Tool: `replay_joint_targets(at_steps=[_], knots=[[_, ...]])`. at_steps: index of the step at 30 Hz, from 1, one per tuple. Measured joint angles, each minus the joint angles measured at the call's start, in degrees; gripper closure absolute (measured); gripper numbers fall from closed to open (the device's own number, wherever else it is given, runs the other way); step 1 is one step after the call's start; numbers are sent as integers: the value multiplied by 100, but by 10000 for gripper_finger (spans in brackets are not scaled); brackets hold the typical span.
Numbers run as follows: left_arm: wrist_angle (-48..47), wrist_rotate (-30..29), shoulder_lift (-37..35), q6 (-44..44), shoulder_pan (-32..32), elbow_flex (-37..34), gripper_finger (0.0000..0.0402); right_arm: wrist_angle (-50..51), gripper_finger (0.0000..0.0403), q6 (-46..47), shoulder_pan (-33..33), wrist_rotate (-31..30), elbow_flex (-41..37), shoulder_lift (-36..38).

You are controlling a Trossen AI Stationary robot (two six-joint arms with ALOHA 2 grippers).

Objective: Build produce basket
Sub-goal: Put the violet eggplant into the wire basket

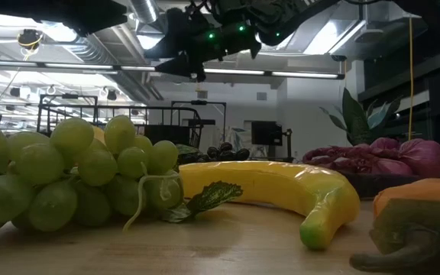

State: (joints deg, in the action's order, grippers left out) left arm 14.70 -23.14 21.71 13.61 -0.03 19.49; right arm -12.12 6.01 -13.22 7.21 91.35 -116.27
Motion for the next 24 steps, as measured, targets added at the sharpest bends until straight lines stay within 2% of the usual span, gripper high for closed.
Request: replay_joint_targets(at_steps=[6,14,24], knots=[[-47,2,5,-263,0,0,198,1131,143,116,-109,43,5,664],[-63,0,5,-256,1,0,198,3909,144,-18,-74,-51,9,1623],[-52,-2,5,-78,0,0,198,6525,144,127,42,-1478,9,2678]])
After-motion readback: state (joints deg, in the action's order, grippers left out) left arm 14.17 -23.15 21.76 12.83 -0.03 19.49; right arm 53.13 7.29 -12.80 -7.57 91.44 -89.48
